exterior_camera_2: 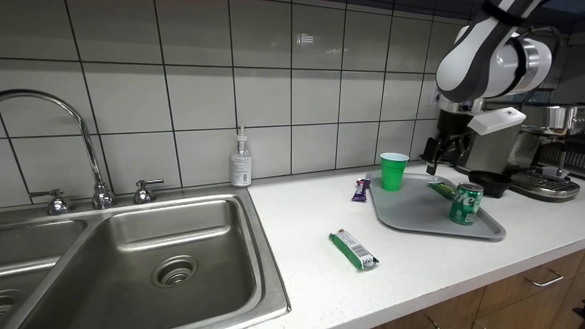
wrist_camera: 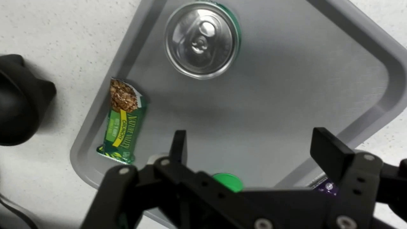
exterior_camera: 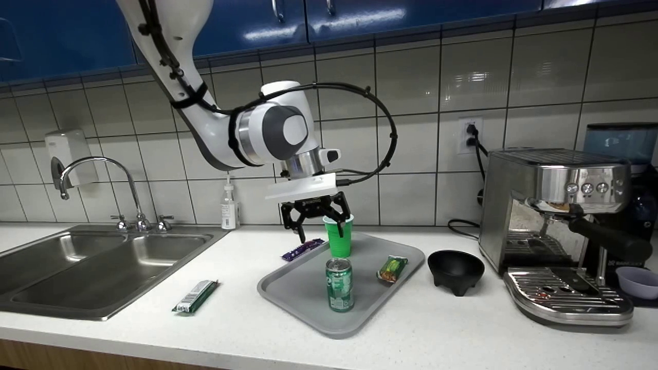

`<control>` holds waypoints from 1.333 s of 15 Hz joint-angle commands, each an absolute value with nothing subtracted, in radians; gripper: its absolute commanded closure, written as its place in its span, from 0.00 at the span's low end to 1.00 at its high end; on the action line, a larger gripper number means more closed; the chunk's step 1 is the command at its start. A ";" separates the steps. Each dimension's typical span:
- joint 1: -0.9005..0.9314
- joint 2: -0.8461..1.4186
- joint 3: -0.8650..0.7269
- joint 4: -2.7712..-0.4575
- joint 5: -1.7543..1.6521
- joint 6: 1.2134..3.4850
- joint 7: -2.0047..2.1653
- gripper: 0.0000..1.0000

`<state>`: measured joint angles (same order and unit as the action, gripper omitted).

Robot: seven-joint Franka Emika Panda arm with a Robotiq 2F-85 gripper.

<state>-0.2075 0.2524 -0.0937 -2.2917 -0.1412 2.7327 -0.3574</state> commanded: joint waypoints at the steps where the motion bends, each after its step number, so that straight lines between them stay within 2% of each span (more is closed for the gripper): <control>1: -0.194 0.218 -0.054 -2.308 -0.113 2.710 -0.405 0.00; 19: -0.078 0.232 0.093 -2.364 -0.053 2.729 -0.439 0.00; 20: -0.060 0.251 0.060 -2.346 -0.098 2.731 -0.384 0.00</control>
<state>-0.0620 0.2520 0.0615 -2.3476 -0.0977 2.7331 -0.3847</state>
